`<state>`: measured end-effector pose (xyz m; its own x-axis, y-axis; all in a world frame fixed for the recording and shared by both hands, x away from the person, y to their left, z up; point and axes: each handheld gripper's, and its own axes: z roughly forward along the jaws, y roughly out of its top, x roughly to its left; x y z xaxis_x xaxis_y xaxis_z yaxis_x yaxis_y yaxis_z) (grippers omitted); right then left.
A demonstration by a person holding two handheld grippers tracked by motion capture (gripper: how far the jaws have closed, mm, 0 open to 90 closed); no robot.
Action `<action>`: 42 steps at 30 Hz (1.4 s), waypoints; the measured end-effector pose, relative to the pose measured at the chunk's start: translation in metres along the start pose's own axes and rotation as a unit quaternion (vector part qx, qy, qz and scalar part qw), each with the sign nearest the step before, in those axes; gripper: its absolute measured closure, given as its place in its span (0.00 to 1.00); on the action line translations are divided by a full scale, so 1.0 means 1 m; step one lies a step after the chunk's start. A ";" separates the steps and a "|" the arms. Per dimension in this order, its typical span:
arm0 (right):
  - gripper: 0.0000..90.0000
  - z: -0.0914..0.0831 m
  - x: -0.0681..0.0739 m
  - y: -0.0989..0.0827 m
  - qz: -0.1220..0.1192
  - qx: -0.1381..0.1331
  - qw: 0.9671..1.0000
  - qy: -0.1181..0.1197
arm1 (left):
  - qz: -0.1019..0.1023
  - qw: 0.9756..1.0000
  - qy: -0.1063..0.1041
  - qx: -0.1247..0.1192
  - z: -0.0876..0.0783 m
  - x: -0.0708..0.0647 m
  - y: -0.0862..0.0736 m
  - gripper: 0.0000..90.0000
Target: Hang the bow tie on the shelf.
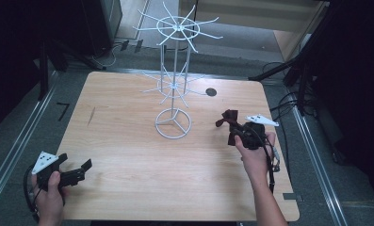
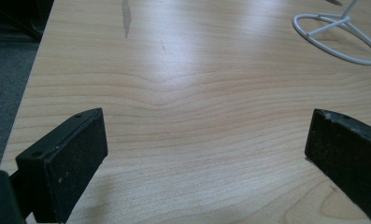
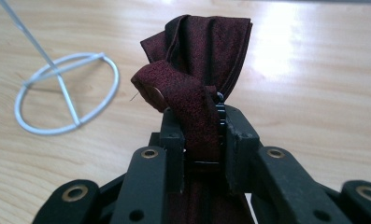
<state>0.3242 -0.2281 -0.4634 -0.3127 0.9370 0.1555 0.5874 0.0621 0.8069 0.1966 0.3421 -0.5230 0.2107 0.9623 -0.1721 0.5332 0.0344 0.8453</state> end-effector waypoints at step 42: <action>0.82 -0.011 0.051 0.065 -0.028 -0.097 0.995 0.026 | 0.001 1.000 -0.001 0.001 0.000 0.000 0.000 0.00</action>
<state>0.3378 -0.1806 -0.3969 -0.3818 0.9148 0.1317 0.4137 0.0417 0.9095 0.1969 0.3419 -0.5230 0.2136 0.9617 -0.1718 0.5340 0.0324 0.8449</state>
